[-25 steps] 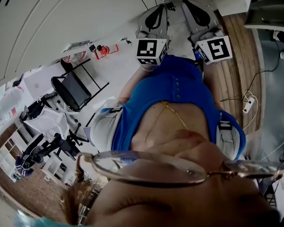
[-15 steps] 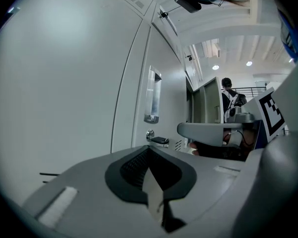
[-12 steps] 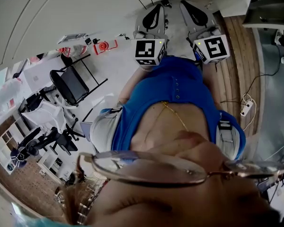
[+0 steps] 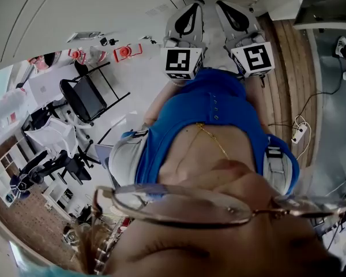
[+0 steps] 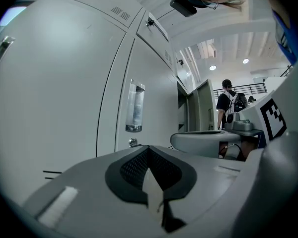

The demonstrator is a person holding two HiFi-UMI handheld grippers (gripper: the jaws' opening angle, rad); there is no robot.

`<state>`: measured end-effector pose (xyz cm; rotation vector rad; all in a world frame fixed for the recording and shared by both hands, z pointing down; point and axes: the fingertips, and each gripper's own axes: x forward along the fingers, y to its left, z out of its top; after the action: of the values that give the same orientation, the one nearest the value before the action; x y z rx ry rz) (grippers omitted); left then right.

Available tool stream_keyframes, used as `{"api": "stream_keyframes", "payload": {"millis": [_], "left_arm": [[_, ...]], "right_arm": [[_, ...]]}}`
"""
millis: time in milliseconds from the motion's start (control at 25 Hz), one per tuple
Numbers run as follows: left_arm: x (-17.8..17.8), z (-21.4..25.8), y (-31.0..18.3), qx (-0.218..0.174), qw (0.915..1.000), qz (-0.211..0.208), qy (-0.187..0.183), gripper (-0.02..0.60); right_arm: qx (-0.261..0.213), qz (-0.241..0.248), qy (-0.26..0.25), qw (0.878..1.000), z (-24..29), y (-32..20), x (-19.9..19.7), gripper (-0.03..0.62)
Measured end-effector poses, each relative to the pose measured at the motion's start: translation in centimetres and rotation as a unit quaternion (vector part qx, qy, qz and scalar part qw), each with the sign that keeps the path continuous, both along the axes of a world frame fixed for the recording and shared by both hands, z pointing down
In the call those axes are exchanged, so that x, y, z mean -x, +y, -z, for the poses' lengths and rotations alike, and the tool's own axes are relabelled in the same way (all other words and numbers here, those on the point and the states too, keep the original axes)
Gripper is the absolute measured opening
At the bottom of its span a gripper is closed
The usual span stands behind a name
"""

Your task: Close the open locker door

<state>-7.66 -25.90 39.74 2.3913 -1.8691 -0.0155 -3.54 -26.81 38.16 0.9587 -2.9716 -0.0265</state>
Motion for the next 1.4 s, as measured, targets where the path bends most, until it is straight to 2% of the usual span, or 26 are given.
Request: {"api": "stream_keyframes", "payload": {"millis": [720, 1400], "left_arm": [[-3.7, 1.8, 2.5, -0.017, 0.9994, -0.028, -0.008, -0.002], [-4.9, 1.6, 4.2, -0.013, 0.9994, -0.031, -0.006, -0.002]], "right_arm": [[-0.002, -0.004, -0.007, 1.0, 0.5, 2.7, -2.4, 0.002], [0.002, -0.004, -0.001, 1.0, 0.3, 4.5, -3.5, 0.002]]}}
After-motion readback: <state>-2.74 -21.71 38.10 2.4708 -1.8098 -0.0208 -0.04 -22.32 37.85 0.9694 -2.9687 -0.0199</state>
